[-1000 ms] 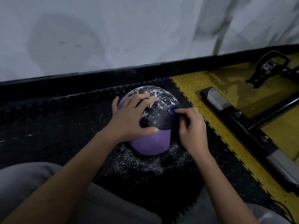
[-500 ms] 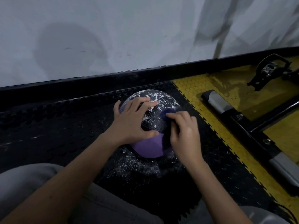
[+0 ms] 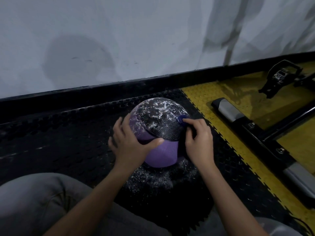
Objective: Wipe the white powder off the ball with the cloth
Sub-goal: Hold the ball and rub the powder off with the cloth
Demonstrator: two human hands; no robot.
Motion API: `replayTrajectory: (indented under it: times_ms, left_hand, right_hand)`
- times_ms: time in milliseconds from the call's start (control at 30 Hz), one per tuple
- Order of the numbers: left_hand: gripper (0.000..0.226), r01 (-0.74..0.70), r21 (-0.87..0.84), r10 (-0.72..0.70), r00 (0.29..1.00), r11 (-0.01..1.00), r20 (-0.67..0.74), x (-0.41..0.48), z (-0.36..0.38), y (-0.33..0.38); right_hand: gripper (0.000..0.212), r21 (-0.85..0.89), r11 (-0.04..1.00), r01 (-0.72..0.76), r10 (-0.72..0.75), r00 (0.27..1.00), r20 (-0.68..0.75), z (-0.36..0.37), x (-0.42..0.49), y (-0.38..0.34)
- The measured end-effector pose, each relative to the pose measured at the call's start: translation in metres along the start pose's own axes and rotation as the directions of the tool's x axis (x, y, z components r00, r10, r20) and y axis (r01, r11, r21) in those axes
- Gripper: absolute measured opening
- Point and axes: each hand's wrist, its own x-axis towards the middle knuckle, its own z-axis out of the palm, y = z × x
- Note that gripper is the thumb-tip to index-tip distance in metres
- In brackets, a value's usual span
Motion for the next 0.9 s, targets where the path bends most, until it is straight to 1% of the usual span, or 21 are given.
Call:
replayTrajectory:
  times_ms: [100, 167, 233, 267, 367, 433, 500, 567, 667, 733, 800, 833, 867, 900]
  left_hand:
    - [0.122, 0.162, -0.084, -0.158, 0.986, 0.983, 0.05, -0.001, 0.003, -0.001]
    - [0.123, 0.2, -0.111, -0.191, 0.978, 0.974, 0.088, 0.001, 0.002, -0.002]
    - [0.125, 0.198, -0.136, -0.185, 0.978, 0.971, 0.1, 0.002, 0.001, -0.002]
    - [0.125, 0.192, -0.148, -0.177, 0.979, 0.97, 0.105, 0.003, 0.0, -0.001]
    - [0.123, 0.164, -0.164, -0.147, 0.983, 0.973, 0.111, 0.006, 0.001, -0.001]
    - [0.123, 0.137, -0.147, -0.122, 0.987, 0.98, 0.103, 0.009, 0.002, -0.001]
    - [0.123, 0.122, -0.138, -0.107, 0.988, 0.983, 0.108, 0.016, 0.002, -0.003]
    - [0.122, 0.12, -0.177, -0.095, 0.985, 0.977, 0.141, 0.025, -0.002, -0.007]
    - [0.125, 0.129, -0.24, -0.077, 0.974, 0.962, 0.215, 0.037, -0.006, -0.012]
    - [0.132, 0.162, -0.253, -0.1, 0.965, 0.954, 0.241, 0.037, -0.005, -0.013]
    - [0.137, 0.216, -0.268, -0.144, 0.953, 0.939, 0.266, 0.034, -0.003, -0.013]
    - [0.135, 0.222, -0.266, -0.147, 0.95, 0.938, 0.274, 0.032, -0.002, -0.013]
    - [0.133, 0.211, -0.253, -0.139, 0.952, 0.944, 0.274, 0.031, 0.0, -0.013]
    - [0.129, 0.198, -0.231, -0.134, 0.955, 0.953, 0.265, 0.03, 0.001, -0.013]
  right_hand:
    - [0.027, -0.064, 0.996, 0.064, -0.065, 0.998, -0.008, 0.001, -0.011, -0.009]
    - [0.026, -0.109, 0.984, 0.142, -0.141, 0.99, 0.015, 0.002, -0.022, -0.016]
    - [0.027, -0.135, 0.972, 0.191, -0.186, 0.981, 0.046, 0.002, -0.022, -0.015]
    - [0.027, -0.132, 0.976, 0.175, -0.169, 0.984, 0.049, 0.001, -0.017, -0.011]
    - [0.03, -0.078, 0.997, -0.005, 0.008, 0.999, 0.035, -0.004, 0.003, 0.008]
    - [0.03, -0.065, 0.996, -0.055, 0.057, 0.998, 0.021, -0.004, 0.005, 0.013]
    - [0.029, -0.076, 0.997, -0.024, 0.023, 1.0, -0.011, 0.001, -0.003, 0.004]
    - [0.028, -0.086, 0.995, 0.051, -0.054, 0.998, -0.034, 0.007, -0.015, -0.007]
    - [0.028, -0.128, 0.982, 0.138, -0.142, 0.99, -0.021, 0.007, -0.021, -0.011]
    - [0.027, -0.14, 0.984, 0.106, -0.111, 0.994, -0.025, 0.004, -0.015, -0.004]
    - [0.029, -0.119, 0.993, 0.0, -0.007, 0.998, -0.057, 0.0, -0.008, 0.004]
    - [0.03, -0.113, 0.993, -0.031, 0.023, 0.997, -0.073, -0.001, -0.007, 0.005]
    - [0.029, -0.118, 0.993, -0.028, 0.018, 0.996, -0.086, 0.0, -0.009, 0.002]
    - [0.029, -0.128, 0.992, 0.006, -0.018, 0.996, -0.093, 0.001, -0.012, -0.004]
